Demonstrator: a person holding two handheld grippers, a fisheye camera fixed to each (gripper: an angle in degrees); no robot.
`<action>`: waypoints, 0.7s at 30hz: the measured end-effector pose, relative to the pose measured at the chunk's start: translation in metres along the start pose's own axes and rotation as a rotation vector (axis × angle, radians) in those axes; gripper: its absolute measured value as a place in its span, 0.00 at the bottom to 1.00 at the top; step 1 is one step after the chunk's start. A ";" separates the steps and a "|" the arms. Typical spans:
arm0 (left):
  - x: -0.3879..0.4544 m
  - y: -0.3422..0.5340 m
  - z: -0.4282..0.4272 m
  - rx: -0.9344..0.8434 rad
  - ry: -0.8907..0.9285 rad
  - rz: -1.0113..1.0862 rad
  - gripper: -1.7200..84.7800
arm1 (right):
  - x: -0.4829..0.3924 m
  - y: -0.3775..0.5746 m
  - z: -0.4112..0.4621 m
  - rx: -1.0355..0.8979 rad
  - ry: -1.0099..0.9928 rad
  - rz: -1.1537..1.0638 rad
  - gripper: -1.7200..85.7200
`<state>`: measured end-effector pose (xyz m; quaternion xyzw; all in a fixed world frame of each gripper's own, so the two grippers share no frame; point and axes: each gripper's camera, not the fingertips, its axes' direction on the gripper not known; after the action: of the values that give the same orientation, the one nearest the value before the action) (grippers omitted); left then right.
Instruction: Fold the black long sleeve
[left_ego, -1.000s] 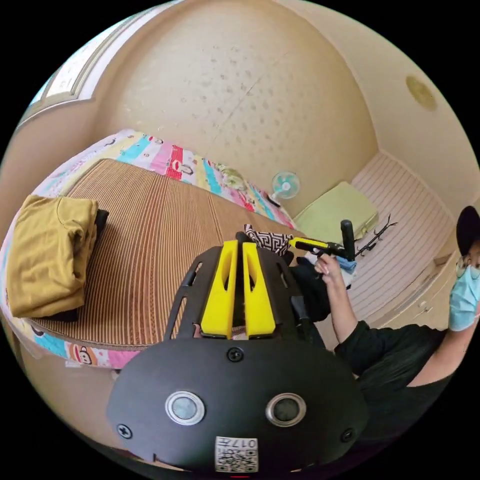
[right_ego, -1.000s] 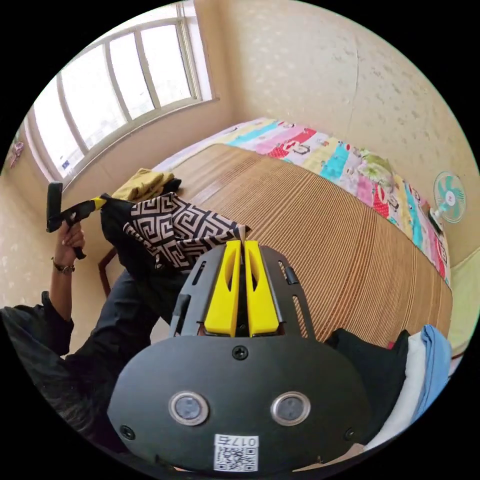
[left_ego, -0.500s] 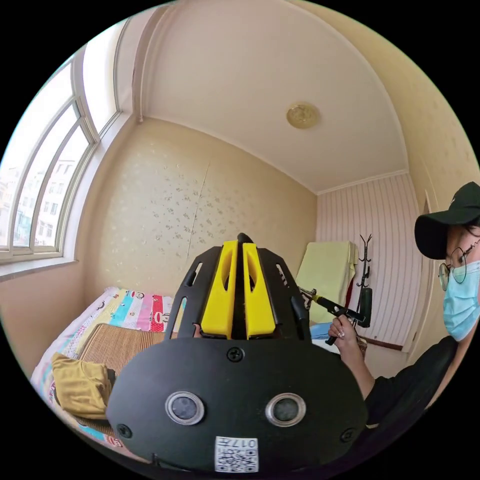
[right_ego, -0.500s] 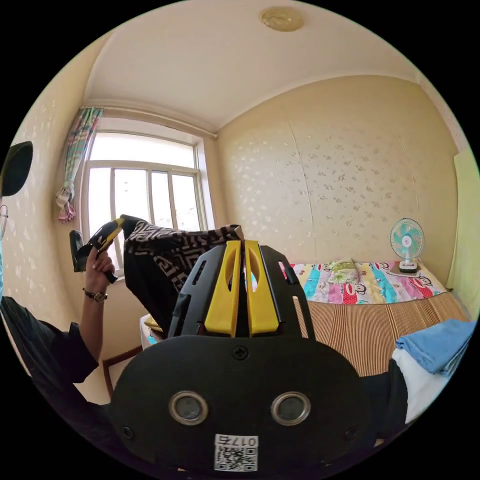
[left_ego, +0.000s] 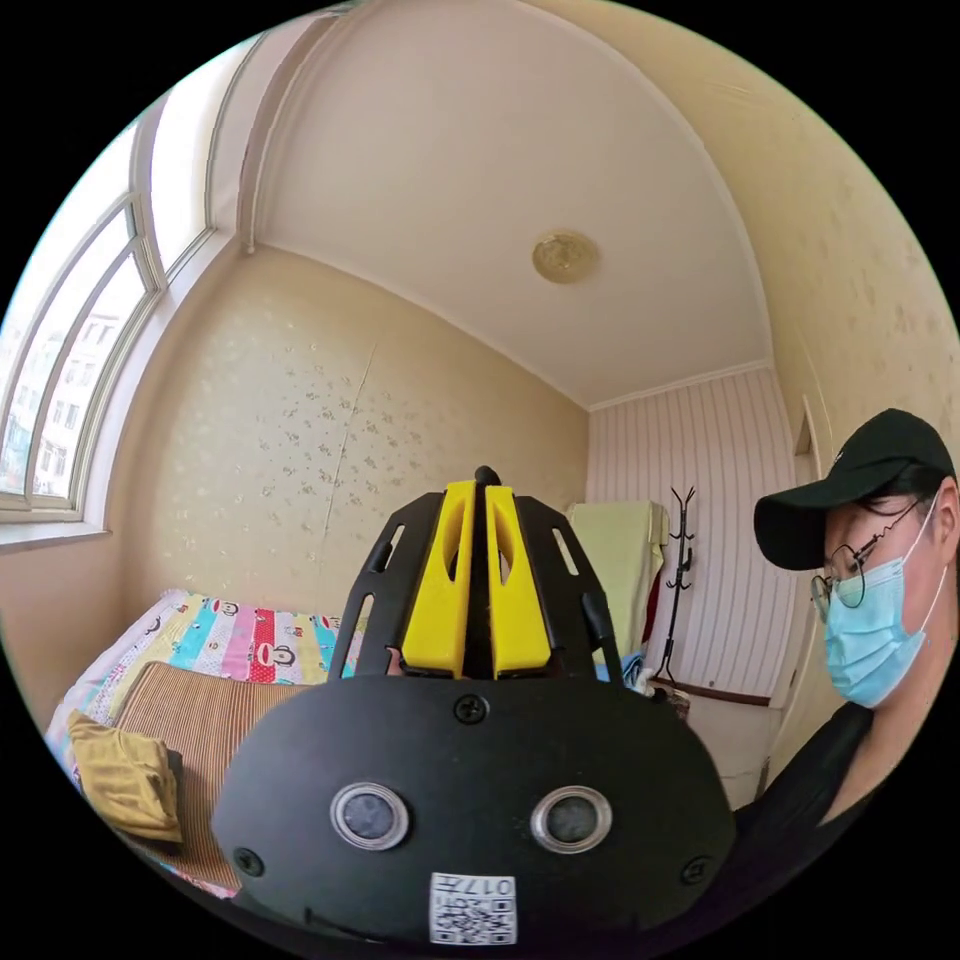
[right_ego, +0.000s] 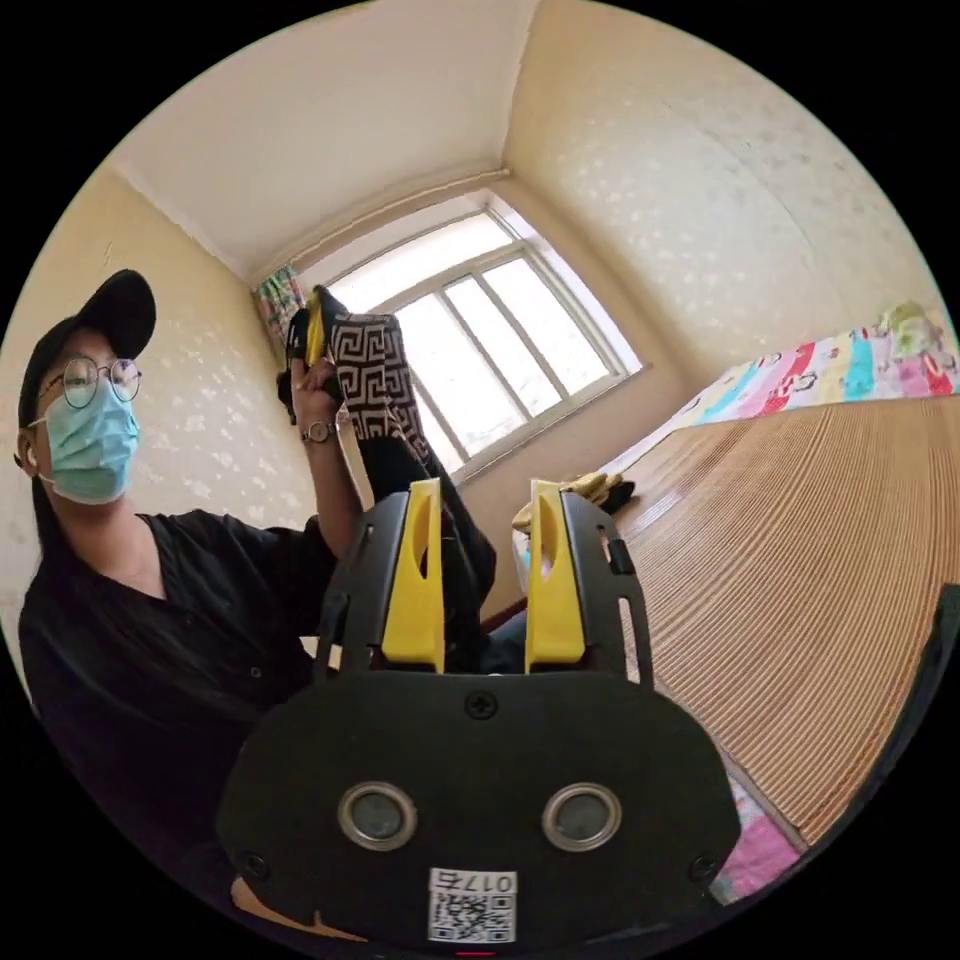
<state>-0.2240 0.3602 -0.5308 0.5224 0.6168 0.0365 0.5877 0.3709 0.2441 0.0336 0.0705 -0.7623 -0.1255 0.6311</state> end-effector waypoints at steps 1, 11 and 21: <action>0.007 0.001 -0.005 -0.004 0.025 0.002 0.01 | 0.025 0.006 0.000 -0.011 -0.150 0.067 0.18; 0.032 -0.001 -0.037 -0.095 0.050 0.014 0.01 | 0.063 -0.028 -0.024 -0.156 -0.679 0.114 0.13; 0.019 -0.012 -0.032 -0.181 0.249 -0.012 0.01 | -0.005 -0.091 -0.121 -0.267 -0.342 0.041 0.13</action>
<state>-0.2512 0.3866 -0.5419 0.4550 0.6821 0.1532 0.5516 0.4862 0.1457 0.0247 -0.0517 -0.8361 -0.2228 0.4986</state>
